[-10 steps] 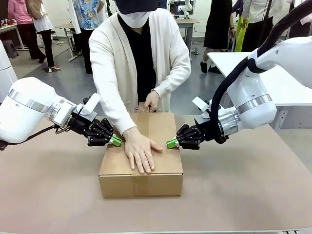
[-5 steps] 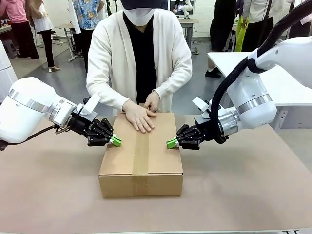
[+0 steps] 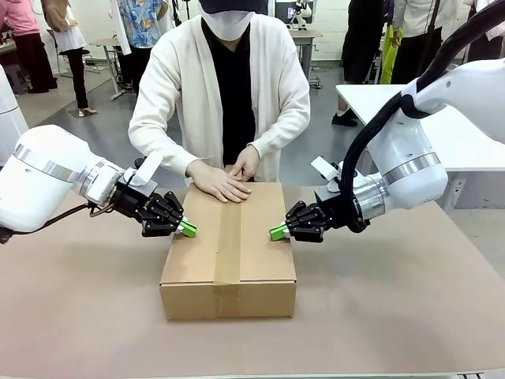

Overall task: Wrap the clocks to prevent damage.
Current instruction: After the human seals the box with tape, release both hands from the side flaps of the Package Box.

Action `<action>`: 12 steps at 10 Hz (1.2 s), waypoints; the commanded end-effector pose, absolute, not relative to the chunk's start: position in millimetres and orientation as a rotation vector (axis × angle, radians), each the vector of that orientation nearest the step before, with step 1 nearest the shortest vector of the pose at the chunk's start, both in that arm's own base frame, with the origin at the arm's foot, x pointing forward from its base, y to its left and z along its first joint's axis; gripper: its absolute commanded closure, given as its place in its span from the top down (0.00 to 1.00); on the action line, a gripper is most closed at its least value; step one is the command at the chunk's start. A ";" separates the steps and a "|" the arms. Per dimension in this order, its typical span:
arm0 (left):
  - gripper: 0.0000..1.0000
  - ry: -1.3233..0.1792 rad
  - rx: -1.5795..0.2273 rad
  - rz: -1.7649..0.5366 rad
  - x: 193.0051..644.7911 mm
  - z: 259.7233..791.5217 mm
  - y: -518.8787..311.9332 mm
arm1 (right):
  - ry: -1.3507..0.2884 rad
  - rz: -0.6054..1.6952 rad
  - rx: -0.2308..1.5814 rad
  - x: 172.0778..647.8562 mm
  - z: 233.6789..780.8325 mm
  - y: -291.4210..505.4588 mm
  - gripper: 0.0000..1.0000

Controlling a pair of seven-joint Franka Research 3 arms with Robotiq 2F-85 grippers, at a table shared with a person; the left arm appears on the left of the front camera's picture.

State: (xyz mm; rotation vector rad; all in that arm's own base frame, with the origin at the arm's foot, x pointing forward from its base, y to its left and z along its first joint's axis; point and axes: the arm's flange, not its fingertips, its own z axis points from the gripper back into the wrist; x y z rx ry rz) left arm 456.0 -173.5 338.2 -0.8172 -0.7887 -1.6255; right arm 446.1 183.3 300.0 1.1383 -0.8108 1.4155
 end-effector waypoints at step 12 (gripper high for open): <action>0.00 -0.774 -0.799 -1.628 455.1 330.1 -173.3 | -0.807 1.410 1.131 445.7 297.1 184.4 0.01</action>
